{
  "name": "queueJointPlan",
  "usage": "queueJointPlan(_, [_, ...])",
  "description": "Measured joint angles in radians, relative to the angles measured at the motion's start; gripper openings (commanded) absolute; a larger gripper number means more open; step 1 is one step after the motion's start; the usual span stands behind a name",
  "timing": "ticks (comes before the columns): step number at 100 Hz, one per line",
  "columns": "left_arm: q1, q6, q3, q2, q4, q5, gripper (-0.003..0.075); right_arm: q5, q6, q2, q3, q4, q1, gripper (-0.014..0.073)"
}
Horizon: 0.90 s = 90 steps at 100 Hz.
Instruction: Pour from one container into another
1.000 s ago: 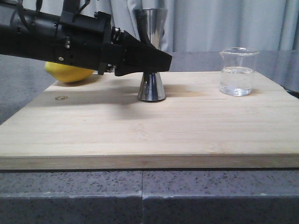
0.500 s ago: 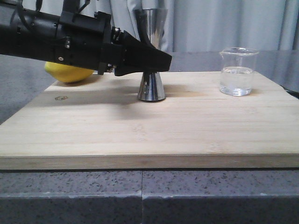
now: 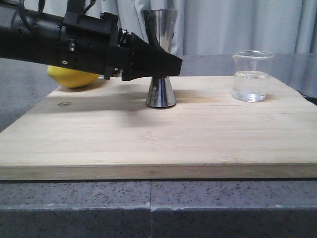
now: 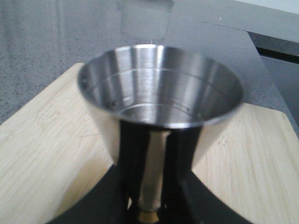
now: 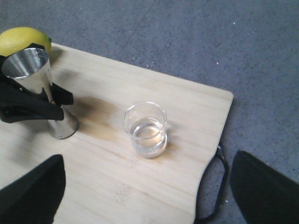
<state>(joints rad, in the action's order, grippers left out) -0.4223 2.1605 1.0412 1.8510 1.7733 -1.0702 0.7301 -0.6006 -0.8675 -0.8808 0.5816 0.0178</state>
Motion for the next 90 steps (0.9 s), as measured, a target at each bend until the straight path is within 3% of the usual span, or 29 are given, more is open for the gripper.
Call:
queueJointPlan(18, [0.000,0.000,0.000,0.000,0.000,0.000,0.0091,-0.189,0.156,0.047,0.095,-0.152,0.073,0.0647])
queueJointPlan(44, [0.000,0.000,0.000,0.000,0.000,0.000,0.0091,-0.529,0.458,0.088,0.255,-0.388,0.330,0.0647])
queueJointPlan(90, [0.000,0.000,0.000,0.000,0.000,0.000,0.0081,-1.019,0.500,0.037,0.581,-0.404,0.395,0.0647])
